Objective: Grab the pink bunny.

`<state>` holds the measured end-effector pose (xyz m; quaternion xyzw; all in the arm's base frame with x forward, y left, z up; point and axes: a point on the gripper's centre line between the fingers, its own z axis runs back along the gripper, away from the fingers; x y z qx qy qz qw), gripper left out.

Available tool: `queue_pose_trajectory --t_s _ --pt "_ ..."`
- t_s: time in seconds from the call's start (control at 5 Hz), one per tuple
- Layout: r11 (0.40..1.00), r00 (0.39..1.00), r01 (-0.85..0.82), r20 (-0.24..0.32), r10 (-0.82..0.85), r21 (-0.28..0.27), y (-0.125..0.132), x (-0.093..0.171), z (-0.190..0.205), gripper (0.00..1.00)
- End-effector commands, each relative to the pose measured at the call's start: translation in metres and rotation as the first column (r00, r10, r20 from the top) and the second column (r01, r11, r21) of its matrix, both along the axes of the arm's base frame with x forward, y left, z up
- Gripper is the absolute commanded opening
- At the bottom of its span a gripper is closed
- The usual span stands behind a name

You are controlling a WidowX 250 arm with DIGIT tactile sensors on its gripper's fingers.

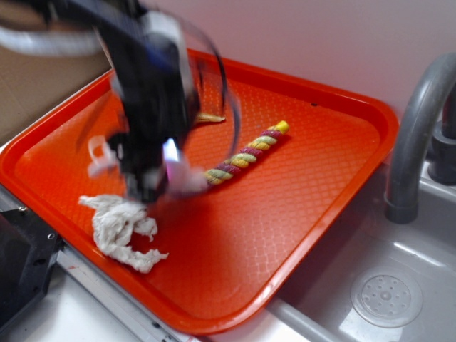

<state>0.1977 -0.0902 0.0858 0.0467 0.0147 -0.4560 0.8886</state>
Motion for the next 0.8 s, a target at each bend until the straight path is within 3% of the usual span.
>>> queue_pose_trajectory --t_s 0.0,0.2,0.4,0.6 --pt "0.879 0.871 -0.472 0.114 0.477 -0.072 0.035 -0.004 0.088 0.00" --pt "0.745 0.739 -0.647 0.107 0.665 -0.162 0.053 -0.017 0.123 0.00" --pt "0.673 0.665 -0.695 0.131 0.736 -0.253 0.065 -0.025 0.135 0.00" --pt "0.685 0.691 -0.686 0.076 0.719 -0.244 0.064 -0.020 0.121 0.00"
